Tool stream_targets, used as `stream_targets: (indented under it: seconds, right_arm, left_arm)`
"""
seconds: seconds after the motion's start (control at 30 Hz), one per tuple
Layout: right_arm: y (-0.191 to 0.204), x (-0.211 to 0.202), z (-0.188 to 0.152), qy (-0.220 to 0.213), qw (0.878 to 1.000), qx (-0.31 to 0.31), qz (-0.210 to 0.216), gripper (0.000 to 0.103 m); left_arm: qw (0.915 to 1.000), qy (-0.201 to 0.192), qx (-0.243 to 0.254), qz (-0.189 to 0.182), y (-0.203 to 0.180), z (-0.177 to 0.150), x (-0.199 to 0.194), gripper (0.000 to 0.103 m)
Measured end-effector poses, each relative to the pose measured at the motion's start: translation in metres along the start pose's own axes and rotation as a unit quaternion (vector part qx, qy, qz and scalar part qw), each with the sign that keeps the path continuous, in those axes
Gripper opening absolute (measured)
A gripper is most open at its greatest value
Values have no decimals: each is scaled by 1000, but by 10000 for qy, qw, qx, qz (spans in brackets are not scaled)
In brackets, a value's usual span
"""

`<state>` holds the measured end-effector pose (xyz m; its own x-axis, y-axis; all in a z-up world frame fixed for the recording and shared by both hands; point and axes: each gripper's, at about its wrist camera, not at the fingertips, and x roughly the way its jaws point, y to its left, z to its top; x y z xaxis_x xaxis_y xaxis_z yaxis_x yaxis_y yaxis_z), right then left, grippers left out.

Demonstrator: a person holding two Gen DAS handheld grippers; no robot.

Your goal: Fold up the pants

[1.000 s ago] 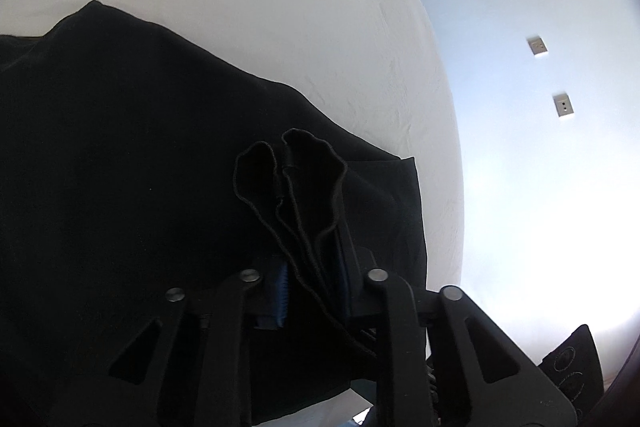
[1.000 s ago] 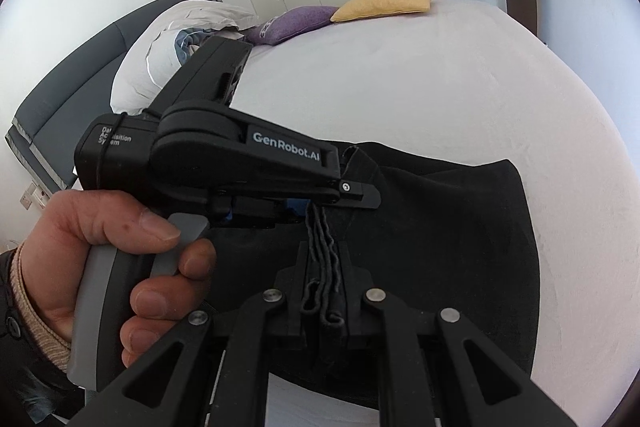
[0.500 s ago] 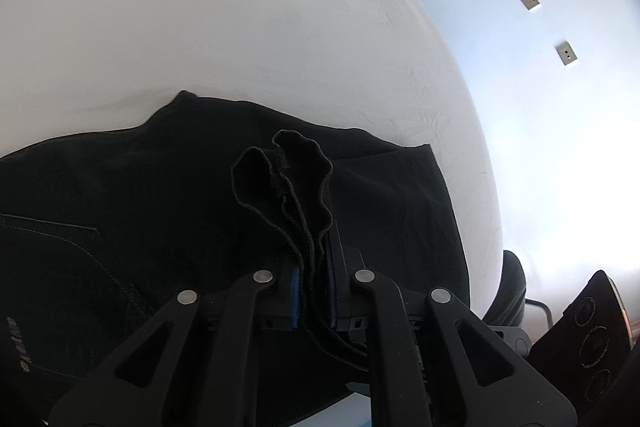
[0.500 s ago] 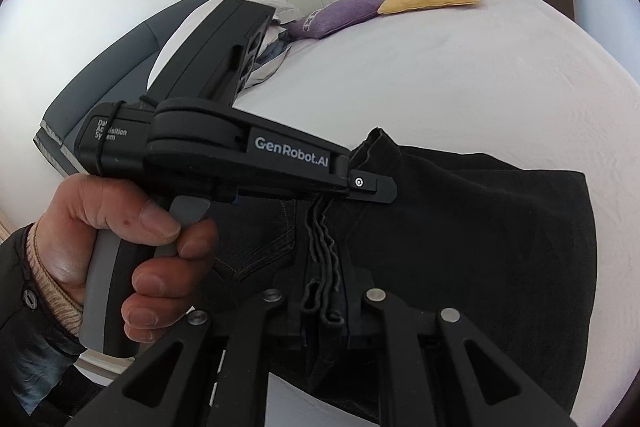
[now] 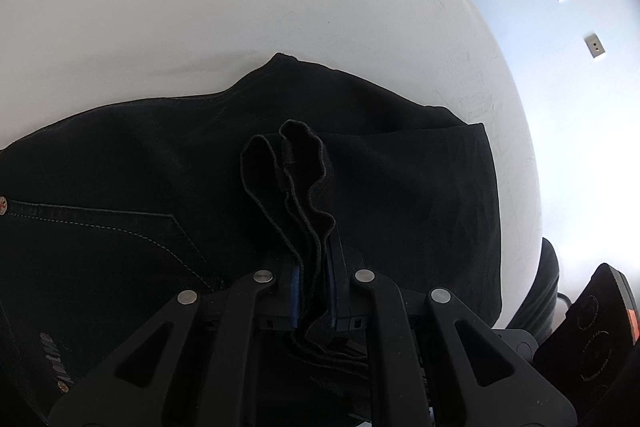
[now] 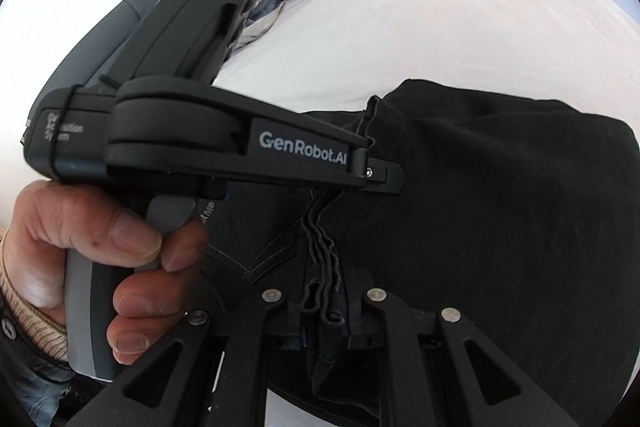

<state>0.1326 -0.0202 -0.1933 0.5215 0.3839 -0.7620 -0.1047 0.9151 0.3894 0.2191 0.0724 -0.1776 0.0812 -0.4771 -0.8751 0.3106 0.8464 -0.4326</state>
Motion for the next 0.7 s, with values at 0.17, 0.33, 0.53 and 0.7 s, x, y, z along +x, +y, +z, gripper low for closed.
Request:
stream_targets:
  seconds: [0.17, 0.33, 0.53, 0.7]
  right_arm:
    - [1, 11, 10, 86, 10000, 22, -24, 13]
    - [-2, 23, 14, 221, 9997, 39, 19, 20]
    - [-20, 5, 8, 298, 9957, 459, 751, 58]
    - [-31, -34, 6, 218, 9895, 483, 1347, 60]
  left_arm:
    - [10000, -15, 39, 72, 6, -17, 10, 8]
    - [9999, -3, -56, 131, 4, -8, 9, 11]
    - [9986, -211, 89, 469, -1, -21, 0, 22]
    - [9941, -567, -44, 926, 5, -20, -30, 22]
